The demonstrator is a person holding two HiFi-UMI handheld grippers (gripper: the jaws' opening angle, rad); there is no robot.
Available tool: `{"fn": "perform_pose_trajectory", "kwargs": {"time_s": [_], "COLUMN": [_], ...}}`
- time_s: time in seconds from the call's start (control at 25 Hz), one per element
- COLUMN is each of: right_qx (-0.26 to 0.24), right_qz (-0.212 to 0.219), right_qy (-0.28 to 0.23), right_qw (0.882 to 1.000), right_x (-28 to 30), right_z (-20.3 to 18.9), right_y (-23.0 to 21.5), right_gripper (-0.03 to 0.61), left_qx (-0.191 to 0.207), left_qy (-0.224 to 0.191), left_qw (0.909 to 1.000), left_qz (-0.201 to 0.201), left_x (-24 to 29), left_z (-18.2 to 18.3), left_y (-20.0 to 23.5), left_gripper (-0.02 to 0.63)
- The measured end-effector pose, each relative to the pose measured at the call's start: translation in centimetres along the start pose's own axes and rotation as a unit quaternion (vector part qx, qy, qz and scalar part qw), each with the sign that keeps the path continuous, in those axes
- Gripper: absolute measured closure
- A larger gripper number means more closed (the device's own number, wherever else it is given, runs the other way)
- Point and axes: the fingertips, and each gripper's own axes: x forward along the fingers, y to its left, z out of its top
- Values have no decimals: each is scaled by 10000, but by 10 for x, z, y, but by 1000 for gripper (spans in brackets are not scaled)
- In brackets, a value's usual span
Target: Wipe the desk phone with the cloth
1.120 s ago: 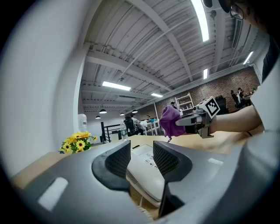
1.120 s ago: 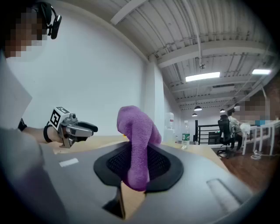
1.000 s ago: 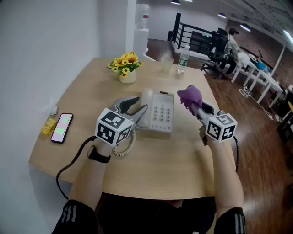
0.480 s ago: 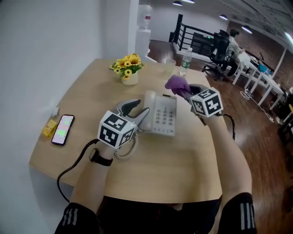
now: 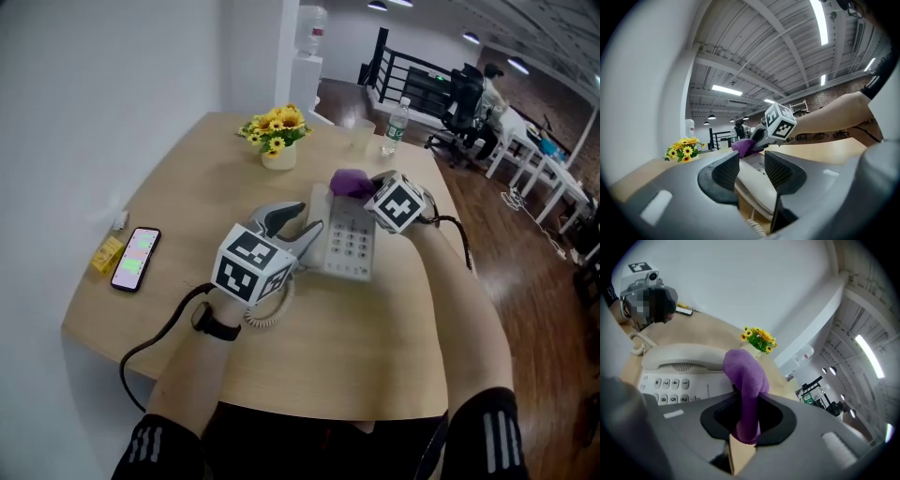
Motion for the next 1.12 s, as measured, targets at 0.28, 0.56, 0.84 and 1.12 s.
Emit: {"fn": "perform_pose_trajectory", "kwargs": {"time_s": [0.28, 0.56, 0.84, 1.12], "right_qx": [-173, -655, -753, -1075], "right_qz": [458, 881, 1425, 1819], "right_qy": [46, -35, -182, -245], "right_qw": [9988, 9939, 9868, 9771], "right_x": [-13, -41, -74, -104], "right_z": [-22, -29, -36, -46], "right_y": [30, 82, 132, 177], "right_gripper": [497, 498, 499, 499], "left_qx": [49, 102, 178, 137], "left_qy": [-6, 17, 70, 88], "left_qw": [10000, 9999, 9998, 9999], "left_qz": [-24, -48, -53, -11], "left_x": [0, 1, 3, 3], "left_z": [2, 0, -3, -4], "left_y": [-3, -6, -8, -5], "left_gripper": [451, 451, 451, 451]}}
